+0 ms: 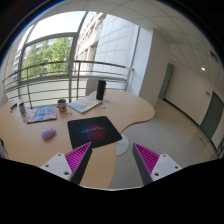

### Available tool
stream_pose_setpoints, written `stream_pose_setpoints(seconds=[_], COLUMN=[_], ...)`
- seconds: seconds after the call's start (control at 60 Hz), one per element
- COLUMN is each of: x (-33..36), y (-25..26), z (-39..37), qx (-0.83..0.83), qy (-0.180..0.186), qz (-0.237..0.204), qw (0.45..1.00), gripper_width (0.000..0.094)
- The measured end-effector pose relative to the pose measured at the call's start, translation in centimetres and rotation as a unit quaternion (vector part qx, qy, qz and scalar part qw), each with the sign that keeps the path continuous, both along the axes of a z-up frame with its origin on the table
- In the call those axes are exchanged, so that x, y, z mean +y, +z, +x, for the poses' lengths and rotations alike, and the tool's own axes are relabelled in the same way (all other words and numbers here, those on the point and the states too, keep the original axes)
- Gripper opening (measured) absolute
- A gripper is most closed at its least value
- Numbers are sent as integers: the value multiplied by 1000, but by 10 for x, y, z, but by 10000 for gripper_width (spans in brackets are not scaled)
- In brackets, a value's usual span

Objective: Arrange mouse

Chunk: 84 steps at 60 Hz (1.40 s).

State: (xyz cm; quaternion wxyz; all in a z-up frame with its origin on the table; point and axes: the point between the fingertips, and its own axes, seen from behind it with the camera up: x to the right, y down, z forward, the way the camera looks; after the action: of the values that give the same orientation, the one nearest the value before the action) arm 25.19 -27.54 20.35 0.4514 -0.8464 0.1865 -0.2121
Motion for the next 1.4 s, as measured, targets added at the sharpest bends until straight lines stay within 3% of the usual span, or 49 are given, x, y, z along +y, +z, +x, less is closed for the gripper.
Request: stream_pose_setpoints(seconds=[0.133, 0.3, 0.433, 0.7, 0.833, 1.267, 1.333, 1.4], x=[-14, -50, -44, 82, 166, 330, 344, 354], y=[-8, -44, -92, -162, -189, -221, -222, -222], z=[-1, -59, -136, -243, -261, -247, -249, -251], qx=[-6, -3, 36, 65, 81, 108, 108, 109], qy=[-17, -24, 21, 167, 206, 211, 213, 214], qz=[-8, -35, -58, -56, -53, -48, -51, -53], qw=[1000, 999, 997, 982, 974, 970, 970, 969], gripper_width=[839, 839, 845, 848, 845, 832, 802, 715])
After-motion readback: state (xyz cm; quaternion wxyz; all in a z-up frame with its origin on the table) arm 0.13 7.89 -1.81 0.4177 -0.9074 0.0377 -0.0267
